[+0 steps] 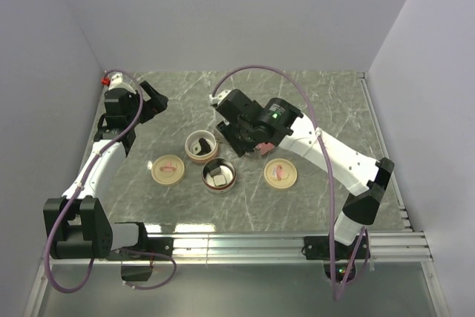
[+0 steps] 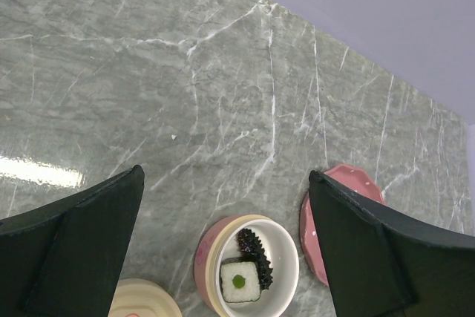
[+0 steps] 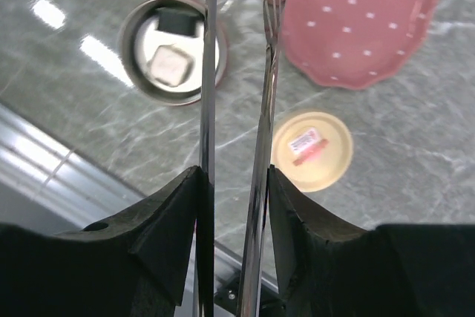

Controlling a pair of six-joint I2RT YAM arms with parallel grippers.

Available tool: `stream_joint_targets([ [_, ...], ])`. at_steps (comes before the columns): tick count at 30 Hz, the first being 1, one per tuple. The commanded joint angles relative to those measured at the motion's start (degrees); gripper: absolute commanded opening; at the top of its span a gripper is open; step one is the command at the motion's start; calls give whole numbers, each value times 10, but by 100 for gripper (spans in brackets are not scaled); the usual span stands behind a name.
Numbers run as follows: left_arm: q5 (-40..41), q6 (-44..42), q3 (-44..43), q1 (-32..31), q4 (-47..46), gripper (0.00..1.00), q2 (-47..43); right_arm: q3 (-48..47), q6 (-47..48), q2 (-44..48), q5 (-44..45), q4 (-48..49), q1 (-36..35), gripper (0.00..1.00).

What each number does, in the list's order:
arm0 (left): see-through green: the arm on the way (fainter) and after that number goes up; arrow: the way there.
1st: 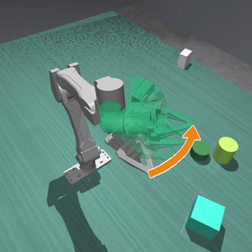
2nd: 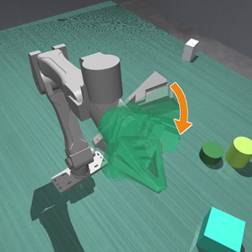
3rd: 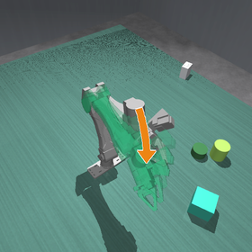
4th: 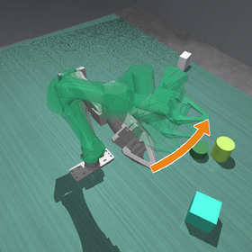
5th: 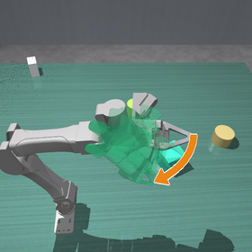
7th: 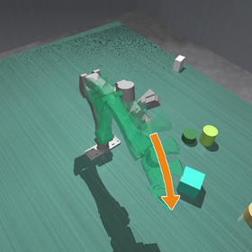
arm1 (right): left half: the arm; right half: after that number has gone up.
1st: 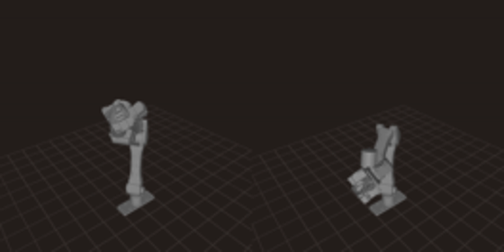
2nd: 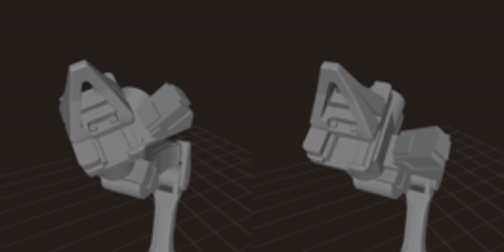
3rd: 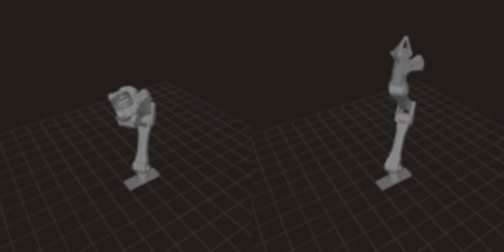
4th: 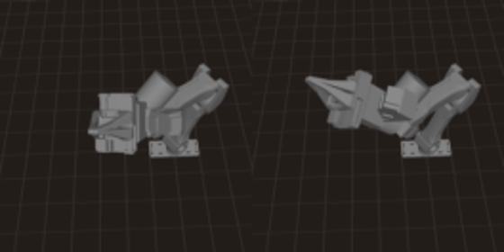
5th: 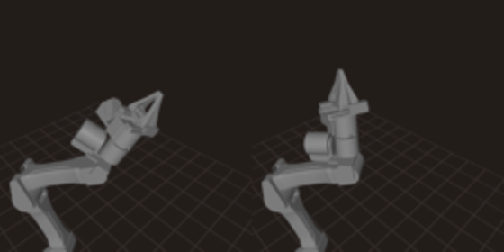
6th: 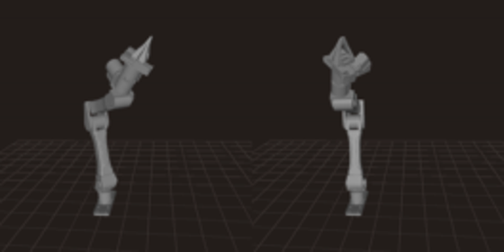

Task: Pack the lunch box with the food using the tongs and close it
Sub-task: Place the food into the lunch box, then pick up the food using the clamp

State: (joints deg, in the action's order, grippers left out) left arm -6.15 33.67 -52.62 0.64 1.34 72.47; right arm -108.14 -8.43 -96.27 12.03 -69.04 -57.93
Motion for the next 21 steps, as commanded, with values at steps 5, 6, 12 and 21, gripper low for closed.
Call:
stream_joint_targets([
  [5, 8, -4, 4, -2, -17, 99, -22, -10, -13, 2, 64, 40, 82, 49],
  [6, 8, -5, 2, -2, -17, 100, -23, -7, -13, 3, 66, 55, 89, 49],
  [12, 7, -5, -3, -2, -17, 100, -21, 29, 2, -2, 56, 134, 142, 49],
  [21, 14, -11, -10, -3, -15, 99, -21, 87, 37, -28, 43, 214, 163, 49],
])
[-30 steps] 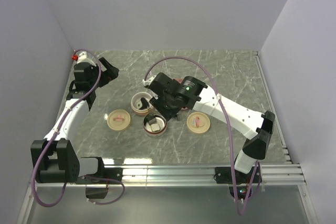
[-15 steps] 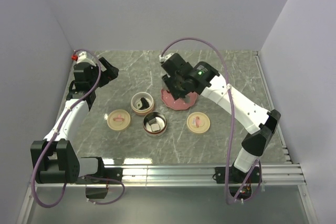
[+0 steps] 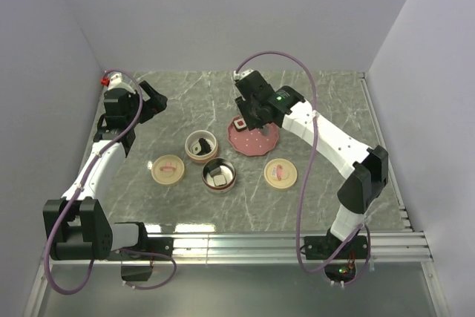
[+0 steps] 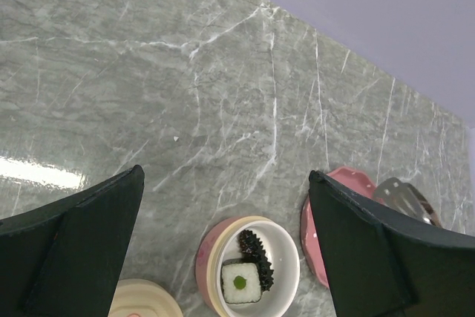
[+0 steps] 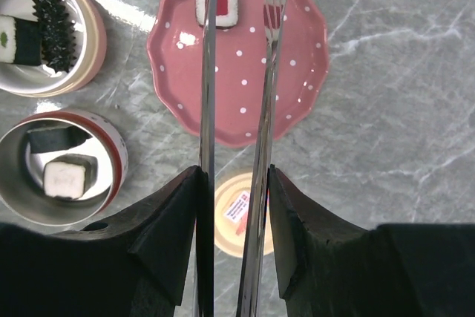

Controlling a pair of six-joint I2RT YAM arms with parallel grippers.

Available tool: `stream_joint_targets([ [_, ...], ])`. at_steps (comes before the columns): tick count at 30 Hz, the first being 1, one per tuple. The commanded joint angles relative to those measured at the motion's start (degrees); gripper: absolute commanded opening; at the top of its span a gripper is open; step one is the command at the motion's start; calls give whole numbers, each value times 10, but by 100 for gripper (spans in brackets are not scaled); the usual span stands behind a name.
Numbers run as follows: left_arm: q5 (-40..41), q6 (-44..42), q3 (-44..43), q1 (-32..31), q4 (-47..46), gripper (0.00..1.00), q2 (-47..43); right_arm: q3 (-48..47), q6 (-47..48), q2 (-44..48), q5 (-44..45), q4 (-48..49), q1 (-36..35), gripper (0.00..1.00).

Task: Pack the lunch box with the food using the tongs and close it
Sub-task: Pick up the food using the clamp

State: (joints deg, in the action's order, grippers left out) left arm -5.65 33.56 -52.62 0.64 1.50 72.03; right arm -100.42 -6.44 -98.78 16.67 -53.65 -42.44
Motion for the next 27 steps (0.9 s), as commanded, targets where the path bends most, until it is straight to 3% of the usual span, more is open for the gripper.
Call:
stream_joint_targets([
  [1, 10, -10, -10, -2, -2, 99, -16, 14, 18, -2, -8, 66, 9, 49],
  [14, 2, -7, -16, -3, -4, 99, -1, 87, 24, -5, -37, 127, 16, 49],
  [27, -1, -4, -16, -2, -7, 99, 7, 110, 39, -13, -58, 127, 16, 48],
])
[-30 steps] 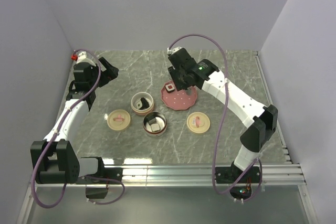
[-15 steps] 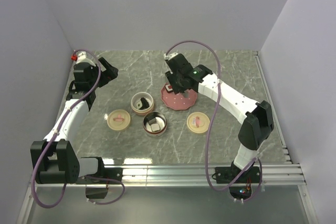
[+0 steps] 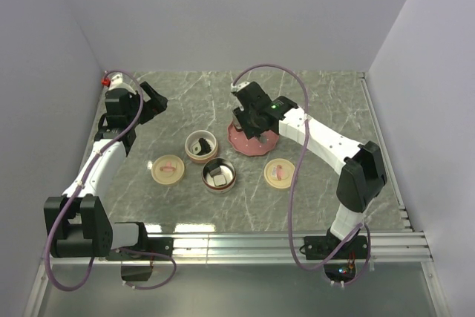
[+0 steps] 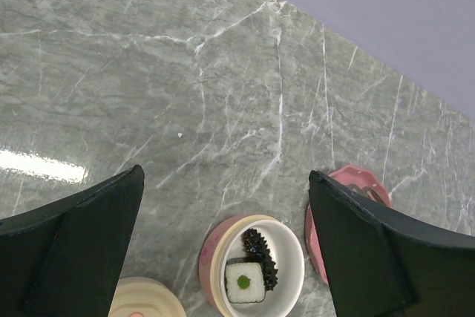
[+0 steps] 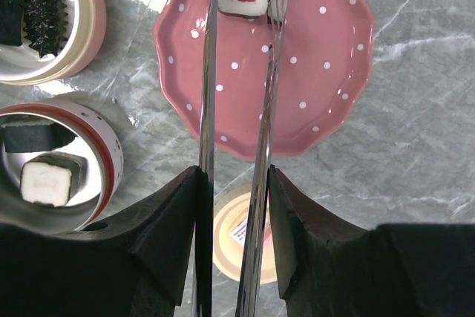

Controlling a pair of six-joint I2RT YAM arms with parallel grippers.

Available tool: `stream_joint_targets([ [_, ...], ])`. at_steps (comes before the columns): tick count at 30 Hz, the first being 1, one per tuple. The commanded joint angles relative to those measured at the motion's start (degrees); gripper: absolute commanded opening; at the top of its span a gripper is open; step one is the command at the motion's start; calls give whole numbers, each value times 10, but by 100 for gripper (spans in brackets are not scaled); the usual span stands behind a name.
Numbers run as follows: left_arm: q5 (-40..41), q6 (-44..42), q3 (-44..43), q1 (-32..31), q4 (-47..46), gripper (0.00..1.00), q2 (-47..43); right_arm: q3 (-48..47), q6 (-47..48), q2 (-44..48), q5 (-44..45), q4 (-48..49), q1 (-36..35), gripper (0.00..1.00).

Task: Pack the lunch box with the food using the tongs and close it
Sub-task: Pick up the food using the clamp

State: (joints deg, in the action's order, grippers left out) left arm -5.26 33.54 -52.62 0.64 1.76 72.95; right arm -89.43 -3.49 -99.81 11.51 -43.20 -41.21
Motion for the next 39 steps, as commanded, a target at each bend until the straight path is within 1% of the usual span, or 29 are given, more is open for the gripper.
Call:
stream_joint_targets([
  [1, -4, -5, -17, -2, -11, 100, -2, 2, 9, -6, -7, 22, 3, 48],
  [17, -3, -3, -13, -2, -13, 99, -3, 11, 12, -25, 10, 2, -2, 47],
  [20, -3, -3, -12, -3, -13, 100, -4, 9, 10, -27, 4, 5, -2, 41],
  [21, -3, -3, -12, -2, -12, 99, -5, 7, 10, -29, 5, 4, -3, 36],
  [23, -2, -4, -11, -2, -12, 100, -6, 6, 9, -29, 10, 0, -3, 29],
  [24, -1, -4, -12, -2, -12, 99, -7, 6, 10, -28, 13, 0, -4, 24],
  [27, -1, -4, -11, -3, -12, 99, -8, 8, 9, -25, 25, -2, -4, 19],
  [32, -1, -2, -9, -3, -13, 99, -10, -11, 1, -8, 42, -20, -3, 16],
  [39, -4, -1, -5, -3, -13, 99, -11, -98, 2, 9, 47, -64, -7, 16],
])
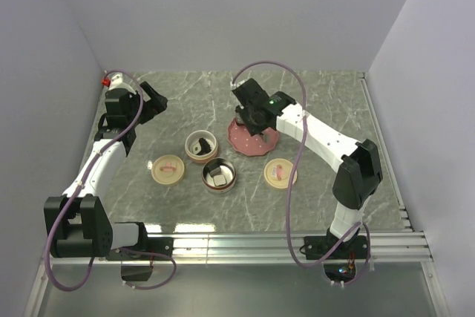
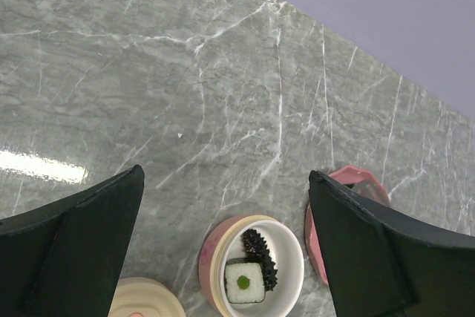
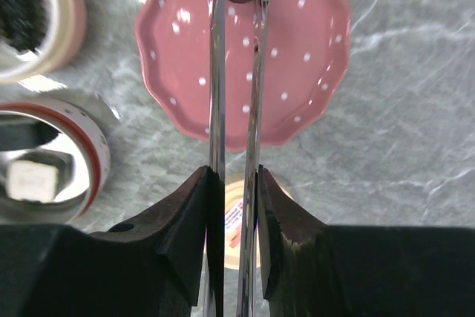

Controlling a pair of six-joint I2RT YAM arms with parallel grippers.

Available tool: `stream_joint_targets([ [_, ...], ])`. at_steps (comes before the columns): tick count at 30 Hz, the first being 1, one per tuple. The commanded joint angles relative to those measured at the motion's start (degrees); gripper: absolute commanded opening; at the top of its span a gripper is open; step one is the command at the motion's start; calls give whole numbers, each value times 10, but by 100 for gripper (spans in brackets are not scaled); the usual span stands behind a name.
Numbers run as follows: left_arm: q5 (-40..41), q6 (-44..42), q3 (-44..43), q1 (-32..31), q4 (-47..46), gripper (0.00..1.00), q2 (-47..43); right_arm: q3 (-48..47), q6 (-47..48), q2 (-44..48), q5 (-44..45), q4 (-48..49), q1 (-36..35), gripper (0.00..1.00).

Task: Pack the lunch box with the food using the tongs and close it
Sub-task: Pick up the food using the clamp, then place the food into the lunch box

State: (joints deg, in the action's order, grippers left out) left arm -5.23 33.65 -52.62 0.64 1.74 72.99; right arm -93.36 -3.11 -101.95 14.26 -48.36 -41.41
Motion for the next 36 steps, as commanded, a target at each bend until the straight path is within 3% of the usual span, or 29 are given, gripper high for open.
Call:
stream_joint_targets([
  [1, -4, -1, -5, -3, -13, 99, -12, -66, 0, 30, 20, -13, -8, 16],
  [18, -3, 0, -4, -2, -13, 99, -14, -195, -11, 12, 4, -88, -114, 16],
  [29, -5, 3, 0, -2, -14, 99, -9, -122, -38, 97, -12, -161, -162, 16],
  [36, -14, 7, 2, -3, -30, 99, -5, -130, -67, 138, -27, -221, -202, 16],
])
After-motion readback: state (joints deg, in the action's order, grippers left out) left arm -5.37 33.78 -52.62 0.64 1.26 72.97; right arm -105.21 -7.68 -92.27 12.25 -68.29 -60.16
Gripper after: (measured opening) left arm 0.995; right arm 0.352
